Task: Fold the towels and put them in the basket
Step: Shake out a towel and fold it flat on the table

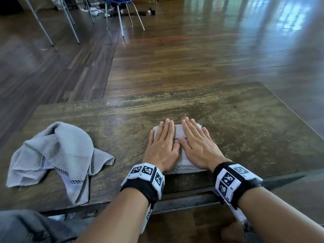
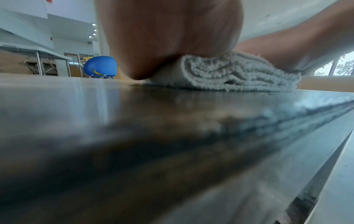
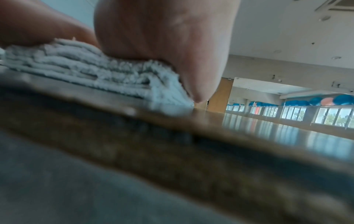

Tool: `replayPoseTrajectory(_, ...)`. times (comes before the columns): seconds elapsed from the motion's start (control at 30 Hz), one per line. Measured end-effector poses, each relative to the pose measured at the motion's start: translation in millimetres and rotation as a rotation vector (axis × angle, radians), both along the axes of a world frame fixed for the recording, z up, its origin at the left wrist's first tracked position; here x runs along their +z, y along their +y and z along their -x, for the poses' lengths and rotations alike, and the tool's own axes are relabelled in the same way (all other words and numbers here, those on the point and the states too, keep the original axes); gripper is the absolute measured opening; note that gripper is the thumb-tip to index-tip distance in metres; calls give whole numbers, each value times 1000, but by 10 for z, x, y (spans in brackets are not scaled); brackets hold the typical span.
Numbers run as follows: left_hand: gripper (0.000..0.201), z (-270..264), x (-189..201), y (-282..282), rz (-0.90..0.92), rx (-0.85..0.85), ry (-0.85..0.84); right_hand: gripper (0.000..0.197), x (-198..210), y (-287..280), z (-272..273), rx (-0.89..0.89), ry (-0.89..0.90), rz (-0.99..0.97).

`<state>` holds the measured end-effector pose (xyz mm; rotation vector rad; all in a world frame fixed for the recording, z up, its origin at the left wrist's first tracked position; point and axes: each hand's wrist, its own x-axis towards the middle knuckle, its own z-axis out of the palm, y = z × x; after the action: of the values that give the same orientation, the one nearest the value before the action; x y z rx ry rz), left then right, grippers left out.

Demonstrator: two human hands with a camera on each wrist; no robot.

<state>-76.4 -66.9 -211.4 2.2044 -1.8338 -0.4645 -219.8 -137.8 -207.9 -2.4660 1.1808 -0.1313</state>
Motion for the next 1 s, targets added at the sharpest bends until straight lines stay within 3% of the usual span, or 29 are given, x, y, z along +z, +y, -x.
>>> replayPoseTrajectory(0.5, 59, -133, 73, 271, -115, 14, 55, 83, 18, 213, -1, -185, 50, -8)
replayPoseTrajectory(0.7, 60, -183, 124, 318, -137, 10, -21, 68, 76, 150, 210, -85, -82, -176)
replayPoseTrajectory(0.77, 60, -155, 194, 295, -55, 21, -123, 61, 138, 91, 423, -76, -244, -295)
replayPoseTrajectory(0.83, 53, -75, 277, 296, 142, -9, -155, 56, 158, 86, 630, -99, -347, -337)
replayPoseTrajectory(0.9, 44, 72, 332, 324, 277, -141, -57, 56, 133, 132, 746, -89, -337, -282)
replayPoseTrajectory(1.0, 49, 301, 335, 400, 274, -303, 27, 60, 81, 198, 768, -80, -337, -199)
